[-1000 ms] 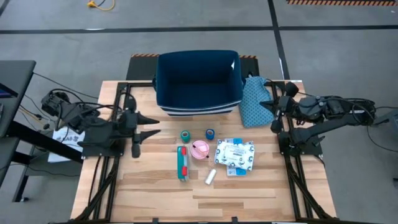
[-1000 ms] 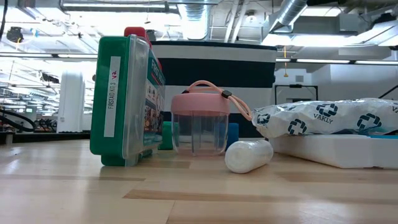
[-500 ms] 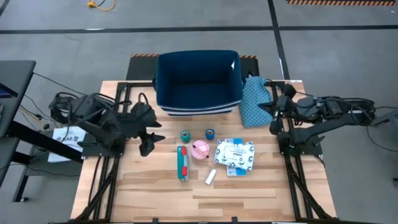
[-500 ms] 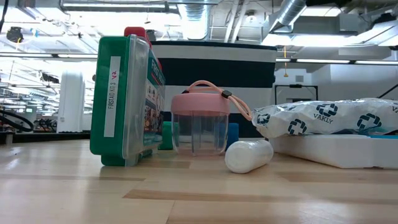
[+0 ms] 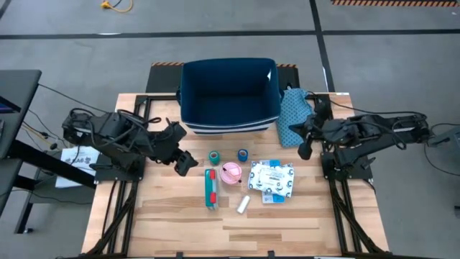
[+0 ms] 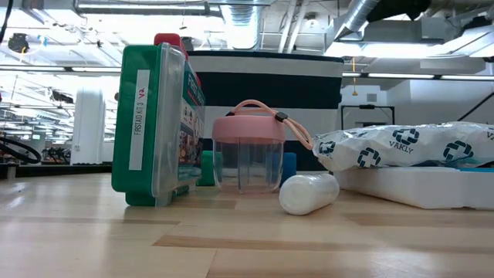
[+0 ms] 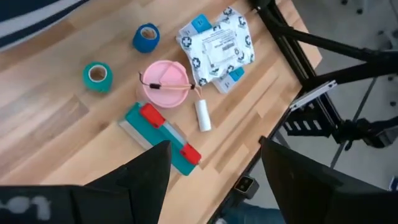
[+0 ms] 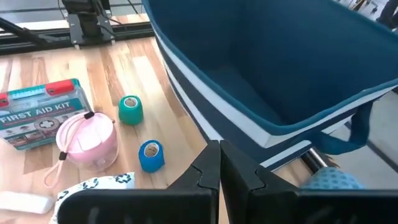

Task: Pick & place medical supplies in basket/bin
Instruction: Put the first aid box into the bin

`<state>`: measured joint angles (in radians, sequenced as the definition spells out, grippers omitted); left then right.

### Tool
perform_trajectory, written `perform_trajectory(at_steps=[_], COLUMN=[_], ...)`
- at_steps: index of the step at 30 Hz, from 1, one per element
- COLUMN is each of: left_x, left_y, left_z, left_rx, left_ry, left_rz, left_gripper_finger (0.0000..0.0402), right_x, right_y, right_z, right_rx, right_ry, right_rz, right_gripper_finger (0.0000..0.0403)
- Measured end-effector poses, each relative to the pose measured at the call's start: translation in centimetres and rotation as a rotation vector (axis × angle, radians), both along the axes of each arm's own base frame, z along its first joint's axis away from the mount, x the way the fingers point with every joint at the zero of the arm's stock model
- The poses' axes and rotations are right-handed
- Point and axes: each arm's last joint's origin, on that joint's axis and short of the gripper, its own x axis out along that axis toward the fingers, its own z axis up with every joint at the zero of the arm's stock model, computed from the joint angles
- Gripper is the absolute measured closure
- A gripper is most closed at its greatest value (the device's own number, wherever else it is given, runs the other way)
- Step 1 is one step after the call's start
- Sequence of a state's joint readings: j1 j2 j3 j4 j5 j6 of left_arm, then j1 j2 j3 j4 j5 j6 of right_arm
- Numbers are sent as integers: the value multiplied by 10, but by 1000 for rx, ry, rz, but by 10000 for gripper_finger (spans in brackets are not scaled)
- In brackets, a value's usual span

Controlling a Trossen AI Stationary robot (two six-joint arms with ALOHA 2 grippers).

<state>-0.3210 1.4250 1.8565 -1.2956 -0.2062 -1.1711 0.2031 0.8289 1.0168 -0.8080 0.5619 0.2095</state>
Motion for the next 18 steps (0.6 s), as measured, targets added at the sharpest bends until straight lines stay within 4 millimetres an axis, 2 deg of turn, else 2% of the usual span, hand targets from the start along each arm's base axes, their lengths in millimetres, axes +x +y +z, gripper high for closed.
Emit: perform_trajectory(at_steps=[4,10,18], left_x=[5,12,28], left_y=[-3,-6,-8], left_z=[-3,-10,-27], left_rx=[39,24,-92], left_ry=[0,54,176], left_rz=[-13,-19,13], left_gripper_finger=[161,161,154], right_x=[5,17,36], right_y=[6,28,43], right_z=[-3,-7,-17], right_rx=[43,155,155], right_ry=[21,72,110], right_rz=[83,400,425], right_gripper_finger=[403,403,403])
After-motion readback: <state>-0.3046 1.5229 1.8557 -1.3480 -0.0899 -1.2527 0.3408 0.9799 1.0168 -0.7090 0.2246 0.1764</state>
